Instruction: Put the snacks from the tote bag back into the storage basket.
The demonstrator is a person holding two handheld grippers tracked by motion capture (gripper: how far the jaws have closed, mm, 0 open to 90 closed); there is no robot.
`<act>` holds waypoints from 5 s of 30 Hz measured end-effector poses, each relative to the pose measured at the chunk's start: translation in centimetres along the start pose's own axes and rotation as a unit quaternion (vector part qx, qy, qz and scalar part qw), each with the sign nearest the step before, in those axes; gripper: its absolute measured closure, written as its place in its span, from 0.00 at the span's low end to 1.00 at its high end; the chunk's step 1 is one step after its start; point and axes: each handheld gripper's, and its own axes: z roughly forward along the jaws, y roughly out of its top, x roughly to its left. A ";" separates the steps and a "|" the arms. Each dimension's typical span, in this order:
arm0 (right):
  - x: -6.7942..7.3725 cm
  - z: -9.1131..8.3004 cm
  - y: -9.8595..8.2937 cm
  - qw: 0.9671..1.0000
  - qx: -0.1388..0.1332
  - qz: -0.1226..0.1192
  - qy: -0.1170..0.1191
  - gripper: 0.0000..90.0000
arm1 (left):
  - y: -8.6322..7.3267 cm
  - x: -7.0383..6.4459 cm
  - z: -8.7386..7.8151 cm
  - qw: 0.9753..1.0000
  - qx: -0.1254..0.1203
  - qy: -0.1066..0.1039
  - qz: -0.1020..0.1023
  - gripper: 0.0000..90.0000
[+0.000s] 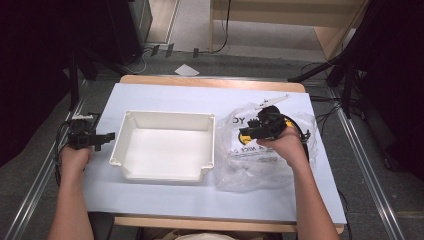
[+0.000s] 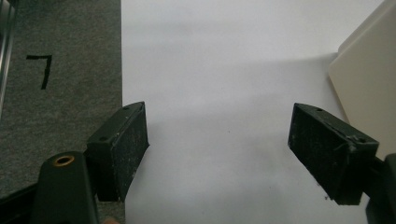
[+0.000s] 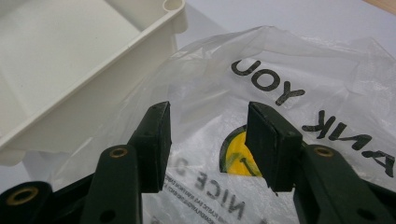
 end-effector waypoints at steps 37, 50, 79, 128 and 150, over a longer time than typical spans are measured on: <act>0.1 -0.4 -0.3 1.000 0.023 -0.012 -0.009 0.47 | 0.4 0.1 0.0 1.000 -0.004 -0.004 -0.005 0.24; -0.1 -1.2 -0.2 1.000 0.022 -0.010 -0.009 0.48 | 0.4 0.0 0.0 1.000 -0.004 -0.002 -0.004 0.24; -0.9 -3.9 -0.1 1.000 0.004 0.010 -0.013 0.50 | 0.4 0.0 0.0 1.000 -0.006 -0.001 -0.003 0.24; -4.7 -8.4 -2.8 0.995 -0.022 0.047 -0.090 0.44 | 0.8 0.0 0.0 1.000 -0.011 -0.002 -0.004 0.24; -7.8 -5.9 -4.5 0.989 0.018 0.089 -0.116 0.41 | 0.8 -0.1 0.2 1.000 -0.008 -0.003 0.001 0.24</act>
